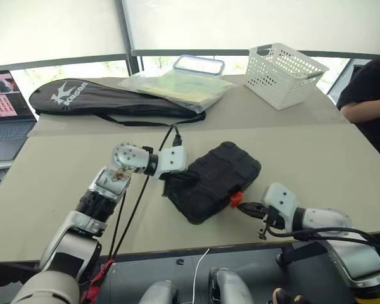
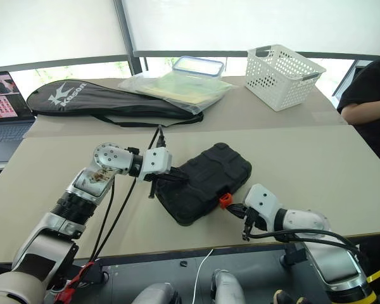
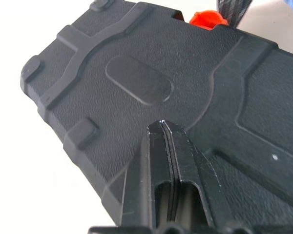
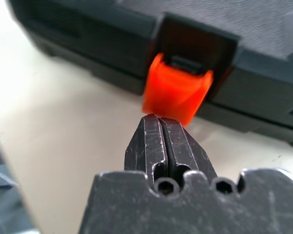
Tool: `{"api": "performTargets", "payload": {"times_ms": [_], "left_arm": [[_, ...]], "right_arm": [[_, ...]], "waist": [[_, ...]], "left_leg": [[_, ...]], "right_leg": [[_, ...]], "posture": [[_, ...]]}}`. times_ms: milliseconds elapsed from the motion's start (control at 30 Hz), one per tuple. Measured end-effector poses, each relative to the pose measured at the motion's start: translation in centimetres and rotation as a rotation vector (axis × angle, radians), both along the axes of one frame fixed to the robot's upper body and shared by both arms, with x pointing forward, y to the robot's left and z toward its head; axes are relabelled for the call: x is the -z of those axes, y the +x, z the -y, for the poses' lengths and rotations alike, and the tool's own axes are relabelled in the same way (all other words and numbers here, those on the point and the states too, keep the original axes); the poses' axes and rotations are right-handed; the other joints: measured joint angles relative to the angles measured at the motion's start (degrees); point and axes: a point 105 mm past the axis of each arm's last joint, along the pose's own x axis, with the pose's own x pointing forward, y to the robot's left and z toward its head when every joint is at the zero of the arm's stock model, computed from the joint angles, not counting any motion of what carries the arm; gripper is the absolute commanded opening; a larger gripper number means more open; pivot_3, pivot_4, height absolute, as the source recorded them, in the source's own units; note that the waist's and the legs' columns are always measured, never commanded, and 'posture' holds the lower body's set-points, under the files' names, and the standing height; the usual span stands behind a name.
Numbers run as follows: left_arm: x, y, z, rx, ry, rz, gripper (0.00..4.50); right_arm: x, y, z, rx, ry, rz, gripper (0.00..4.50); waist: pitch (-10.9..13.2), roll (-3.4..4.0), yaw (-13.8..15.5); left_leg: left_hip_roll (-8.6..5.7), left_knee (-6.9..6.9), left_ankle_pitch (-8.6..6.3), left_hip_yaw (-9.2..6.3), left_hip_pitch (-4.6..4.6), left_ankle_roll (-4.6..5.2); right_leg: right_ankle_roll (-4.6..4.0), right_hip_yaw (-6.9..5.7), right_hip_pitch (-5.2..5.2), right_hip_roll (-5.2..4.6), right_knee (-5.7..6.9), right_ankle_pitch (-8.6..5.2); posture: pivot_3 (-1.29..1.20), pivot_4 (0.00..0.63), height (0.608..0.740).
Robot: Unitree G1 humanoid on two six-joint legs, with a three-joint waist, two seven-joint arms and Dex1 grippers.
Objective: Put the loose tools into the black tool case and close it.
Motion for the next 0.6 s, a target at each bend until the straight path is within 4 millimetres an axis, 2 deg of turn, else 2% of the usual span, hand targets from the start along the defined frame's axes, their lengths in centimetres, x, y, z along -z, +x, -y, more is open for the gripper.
{"api": "performTargets", "payload": {"times_ms": [167,300,600], "left_arm": [[0.1,0.0,0.2,0.008,0.002,0.008,0.04],[0.0,0.1,0.4,0.013,-0.003,0.009,0.04],[0.1,0.3,2.2,0.047,0.002,0.025,0.04]], "right_arm": [[-0.6,-0.7,0.2,-0.034,0.001,-0.020,0.00],[-1.2,-0.6,0.4,-0.014,0.018,-0.012,0.00],[1.2,-0.2,-0.2,0.027,0.015,-0.050,0.00]], "waist": [[0.00,0.00,0.06],[0.00,0.00,0.11],[0.00,-0.01,0.26]], "left_leg": [[-0.01,0.01,0.00,-0.01,-0.02,0.01],[0.02,0.00,-0.01,-0.01,0.00,0.01],[-0.02,0.02,-0.01,0.00,-0.02,0.02]], "right_leg": [[0.00,-0.01,0.01,0.00,-0.03,0.00],[0.01,-0.01,0.02,-0.02,-0.12,0.00],[0.01,-0.01,0.02,-0.01,-0.12,0.01]], "posture": [[0.00,0.150,0.740],[0.00,0.150,0.740],[0.00,0.150,0.740]]}}
